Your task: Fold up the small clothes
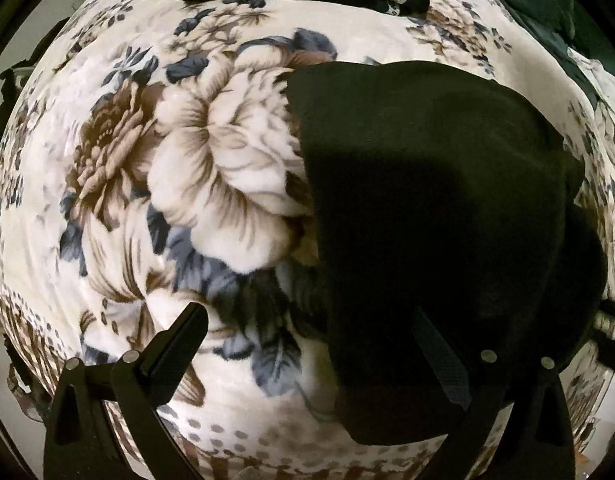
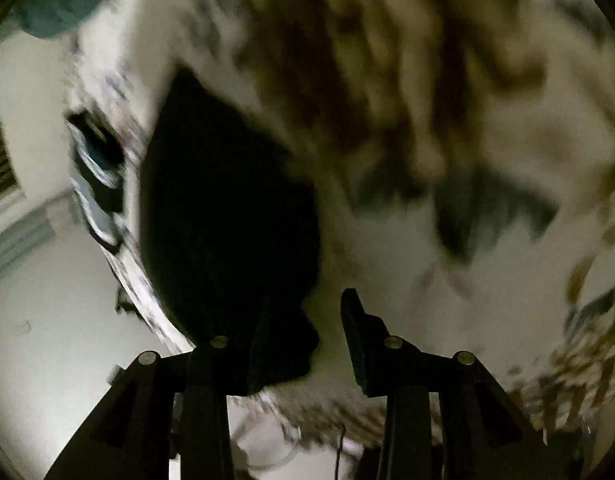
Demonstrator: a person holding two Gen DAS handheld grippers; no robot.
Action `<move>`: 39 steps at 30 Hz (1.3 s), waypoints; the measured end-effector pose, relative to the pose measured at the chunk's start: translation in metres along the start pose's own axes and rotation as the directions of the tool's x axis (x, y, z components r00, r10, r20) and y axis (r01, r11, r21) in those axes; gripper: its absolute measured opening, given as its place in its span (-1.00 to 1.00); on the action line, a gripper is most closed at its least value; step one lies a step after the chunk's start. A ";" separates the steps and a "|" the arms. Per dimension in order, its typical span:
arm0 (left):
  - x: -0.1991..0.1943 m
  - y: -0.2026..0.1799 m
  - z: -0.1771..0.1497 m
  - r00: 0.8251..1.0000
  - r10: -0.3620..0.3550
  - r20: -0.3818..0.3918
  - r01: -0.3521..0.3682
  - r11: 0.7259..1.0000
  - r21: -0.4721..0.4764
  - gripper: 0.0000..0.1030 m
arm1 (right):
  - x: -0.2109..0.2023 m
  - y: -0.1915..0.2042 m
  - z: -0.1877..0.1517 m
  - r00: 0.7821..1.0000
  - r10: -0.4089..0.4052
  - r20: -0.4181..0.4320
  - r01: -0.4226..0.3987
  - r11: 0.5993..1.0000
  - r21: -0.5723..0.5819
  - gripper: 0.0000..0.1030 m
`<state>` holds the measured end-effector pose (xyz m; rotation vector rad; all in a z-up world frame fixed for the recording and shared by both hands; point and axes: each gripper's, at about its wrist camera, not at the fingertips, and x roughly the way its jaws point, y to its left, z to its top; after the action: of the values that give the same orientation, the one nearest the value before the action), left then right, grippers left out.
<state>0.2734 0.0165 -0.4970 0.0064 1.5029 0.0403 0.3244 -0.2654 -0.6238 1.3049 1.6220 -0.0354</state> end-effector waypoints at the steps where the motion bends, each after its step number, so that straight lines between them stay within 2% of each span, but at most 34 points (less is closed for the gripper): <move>1: -0.001 -0.002 0.001 1.000 0.002 -0.002 -0.002 1.000 0.004 1.00 | 0.003 -0.001 -0.004 1.000 0.023 0.018 -0.023 1.000 0.001 -0.28; 2: -0.001 -0.004 0.003 1.000 0.002 -0.005 -0.002 1.000 0.007 1.00 | 0.002 0.003 -0.007 0.998 0.035 0.051 -0.035 0.999 -0.015 -0.66; 3: -0.003 -0.006 0.004 1.000 0.000 -0.008 0.000 1.000 0.008 1.00 | 0.000 0.013 -0.009 0.997 0.022 0.080 -0.018 0.998 -0.054 -0.86; 5: -0.005 -0.009 0.005 1.000 0.000 -0.013 0.000 1.000 0.005 1.00 | -0.013 0.040 -0.013 0.985 0.008 0.171 0.018 0.988 -0.151 -0.88; 8: -0.004 -0.012 0.011 1.000 -0.008 -0.017 0.008 1.000 -0.002 1.00 | -0.033 0.080 -0.019 0.965 0.017 0.263 0.059 0.959 -0.277 -0.89; 11: -0.007 -0.010 0.012 1.000 -0.021 -0.021 0.020 1.000 -0.020 1.00 | -0.044 0.111 -0.017 0.927 -0.051 0.371 0.200 0.904 -0.377 -0.90; 14: -0.015 -0.010 0.013 1.000 -0.030 -0.011 0.029 0.999 -0.029 1.00 | -0.046 0.112 0.004 0.897 -0.120 0.425 0.289 0.888 -0.359 -0.90; 15: -0.017 -0.009 0.013 0.999 -0.032 -0.006 0.032 0.999 -0.031 1.00 | -0.043 0.103 0.015 0.885 -0.175 0.432 0.339 0.878 -0.339 -0.94; 17: -0.021 -0.007 0.012 0.999 -0.035 0.000 0.035 0.999 -0.030 1.00 | -0.043 0.078 0.037 0.829 -0.310 0.466 0.461 0.850 -0.255 -0.94; 18: -0.022 -0.005 0.012 0.999 -0.038 -0.004 0.038 0.999 -0.032 1.00 | -0.043 0.062 0.048 0.838 -0.340 0.428 0.456 0.866 -0.204 -0.94; 19: -0.021 -0.004 0.010 0.999 -0.043 -0.008 0.043 0.998 -0.035 1.00 | -0.046 0.047 0.054 0.866 -0.325 0.380 0.408 0.899 -0.161 -0.94; 20: -0.020 -0.003 0.005 0.999 -0.045 -0.012 0.044 0.998 -0.038 1.00 | -0.052 0.033 0.055 0.896 -0.283 0.342 0.336 0.936 -0.104 -0.94; 21: -0.018 0.000 0.001 0.999 -0.046 -0.016 0.045 0.998 -0.041 1.00 | -0.063 0.021 0.051 0.915 -0.233 0.330 0.265 0.963 -0.053 -0.93; 22: -0.016 0.003 -0.003 0.999 -0.045 -0.021 0.044 0.998 -0.044 1.00 | -0.071 0.018 0.044 0.923 -0.194 0.332 0.218 0.975 -0.038 -0.93; 25: -0.010 0.009 -0.014 0.998 -0.042 -0.045 0.039 0.998 -0.056 1.00 | -0.092 0.029 0.011 0.951 0.008 0.310 0.018 0.997 -0.080 -0.92; 27: -0.008 0.013 -0.020 0.997 -0.043 -0.061 0.039 0.997 -0.070 1.00 | -0.088 0.044 -0.010 0.960 0.157 0.233 -0.133 0.985 -0.114 -0.89; 28: -0.009 0.015 -0.022 0.997 -0.045 -0.065 0.040 0.996 -0.075 1.00 | -0.076 0.057 -0.022 0.963 0.216 0.165 -0.194 0.972 -0.136 -0.84; 30: -0.011 0.017 -0.025 0.997 -0.039 -0.065 0.034 0.996 -0.077 1.00 | -0.049 0.072 -0.031 0.978 0.191 0.079 -0.179 0.974 -0.139 -0.46; 31: -0.012 0.018 -0.026 0.997 -0.036 -0.064 0.031 0.996 -0.078 1.00 | -0.028 0.076 -0.031 0.993 0.107 0.056 -0.099 0.986 -0.136 -0.40; 32: -0.013 0.019 -0.026 0.997 -0.036 -0.063 0.031 0.996 -0.079 1.00 | -0.016 0.076 -0.029 0.998 0.033 0.060 -0.025 0.992 -0.126 -0.39; 34: -0.017 0.022 -0.026 0.998 -0.039 -0.059 0.034 0.996 -0.081 1.00 | 0.010 0.065 -0.018 0.987 -0.137 0.081 0.144 0.986 -0.080 -0.39; 36: -0.022 0.023 -0.026 0.998 -0.038 -0.042 0.035 0.996 -0.076 1.00 | 0.020 0.055 -0.011 0.985 -0.143 0.102 0.146 0.989 -0.028 -0.39; 39: -0.023 0.026 -0.023 0.999 -0.022 -0.026 0.021 0.998 -0.060 1.00 | 0.018 0.056 -0.009 0.982 -0.093 0.166 0.092 0.996 0.016 -0.39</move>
<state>0.2480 0.0417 -0.4745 -0.0582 1.5278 0.0681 0.3619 -0.2241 -0.6024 1.1991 1.5392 -0.2034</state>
